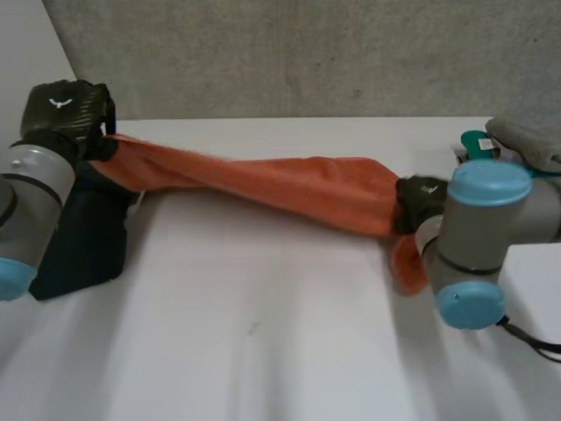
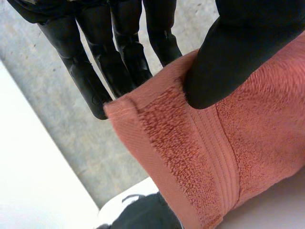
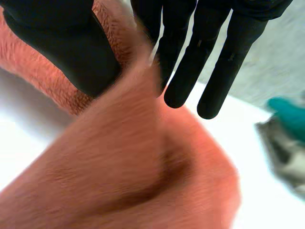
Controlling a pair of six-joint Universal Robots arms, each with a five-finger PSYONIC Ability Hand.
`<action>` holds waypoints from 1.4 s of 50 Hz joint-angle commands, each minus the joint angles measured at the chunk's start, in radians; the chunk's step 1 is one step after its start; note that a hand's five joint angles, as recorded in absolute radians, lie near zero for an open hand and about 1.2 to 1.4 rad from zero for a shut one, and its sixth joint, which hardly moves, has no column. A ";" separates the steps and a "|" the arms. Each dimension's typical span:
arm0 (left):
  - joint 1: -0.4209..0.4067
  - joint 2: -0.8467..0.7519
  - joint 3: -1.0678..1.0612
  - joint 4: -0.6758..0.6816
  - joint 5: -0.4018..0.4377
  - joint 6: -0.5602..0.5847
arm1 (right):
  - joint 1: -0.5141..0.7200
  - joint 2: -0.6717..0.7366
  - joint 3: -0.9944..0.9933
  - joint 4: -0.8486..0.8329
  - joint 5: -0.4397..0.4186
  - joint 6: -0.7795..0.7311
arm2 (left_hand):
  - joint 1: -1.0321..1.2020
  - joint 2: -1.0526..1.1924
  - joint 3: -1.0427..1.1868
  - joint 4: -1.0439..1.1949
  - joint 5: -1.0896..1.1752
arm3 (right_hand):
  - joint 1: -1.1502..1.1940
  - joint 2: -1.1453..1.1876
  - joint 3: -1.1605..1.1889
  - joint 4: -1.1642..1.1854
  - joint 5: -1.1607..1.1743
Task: Fold the laundry.
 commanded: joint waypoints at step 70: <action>0.051 -0.225 -0.143 0.335 0.005 0.165 | -0.236 0.087 -0.076 0.065 -0.358 -0.481 | 0.263 0.203 0.207 0.195 0.237 | 0.272 0.224 0.212 0.204 0.244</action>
